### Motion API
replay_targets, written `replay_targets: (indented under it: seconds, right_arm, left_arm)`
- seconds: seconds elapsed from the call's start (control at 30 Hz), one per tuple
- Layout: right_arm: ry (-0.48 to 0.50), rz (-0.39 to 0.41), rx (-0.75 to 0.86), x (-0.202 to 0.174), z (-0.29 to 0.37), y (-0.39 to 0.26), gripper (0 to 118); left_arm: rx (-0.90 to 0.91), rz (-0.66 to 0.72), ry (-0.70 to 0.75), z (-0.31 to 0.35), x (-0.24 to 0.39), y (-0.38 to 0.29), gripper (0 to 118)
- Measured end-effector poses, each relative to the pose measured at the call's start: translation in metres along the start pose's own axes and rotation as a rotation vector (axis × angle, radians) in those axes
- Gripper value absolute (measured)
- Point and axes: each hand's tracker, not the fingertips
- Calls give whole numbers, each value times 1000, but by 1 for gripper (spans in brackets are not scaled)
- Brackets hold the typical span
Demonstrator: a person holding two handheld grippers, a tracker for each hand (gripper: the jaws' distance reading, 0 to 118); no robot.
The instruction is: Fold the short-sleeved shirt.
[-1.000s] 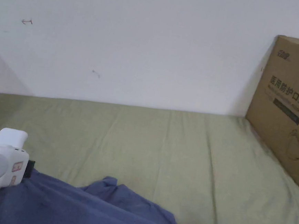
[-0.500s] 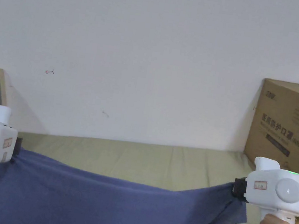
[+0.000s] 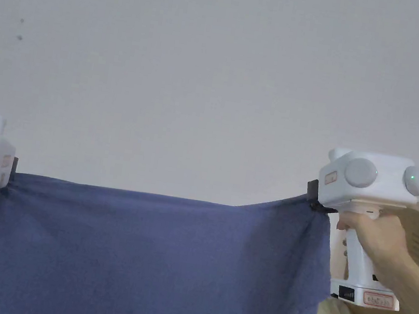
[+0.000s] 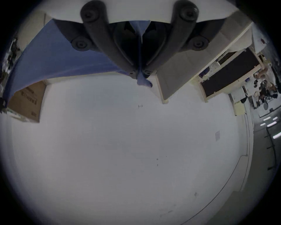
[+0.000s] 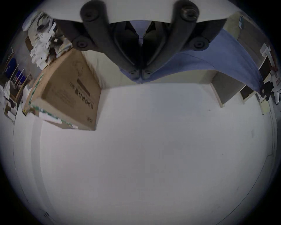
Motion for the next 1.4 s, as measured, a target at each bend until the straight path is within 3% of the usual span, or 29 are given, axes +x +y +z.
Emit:
replay_targets:
  seconds: [0.13, 0.2, 0.33, 0.37, 0.47, 0.6, 0.8, 1.07, 1.23, 1.4]
  right_arm:
    - [-20, -35, 64, 2, -25, 54, 3]
    - [-60, -18, 98, 2, -32, 75, 3]
    - [-157, 97, 166, -6, -43, 110, 3]
    - [-173, 82, 171, -7, -45, 117, 3]
    - [-127, -18, 226, -1, -42, 129, 3]
    - [-126, 36, 236, -3, -45, 122, 3]
    - [-106, 56, 112, -2, -87, 59, 3]
    - [-88, 72, -170, 5, -163, -69, 3]
    - [-84, 89, -311, 14, -173, -140, 3]
    - [-35, 78, -382, 27, -136, -201, 3]
  left_arm:
    - [87, 33, 11, -41, 15, 38, 1]
    - [146, 54, -3, -57, 25, 56, 1]
    - [175, -8, 10, -82, 49, 79, 1]
    - [218, 16, 9, -86, 52, 84, 1]
    - [276, 43, 4, -91, 59, 95, 1]
    - [267, 45, 16, -98, 62, 87, 1]
    - [181, 45, 14, -133, 70, 8, 1]
    - [-64, -82, -2, -178, 94, -146, 1]
    - [-157, -98, -37, -165, 93, -214, 1]
    - [-228, -165, -65, -120, 78, -264, 1]
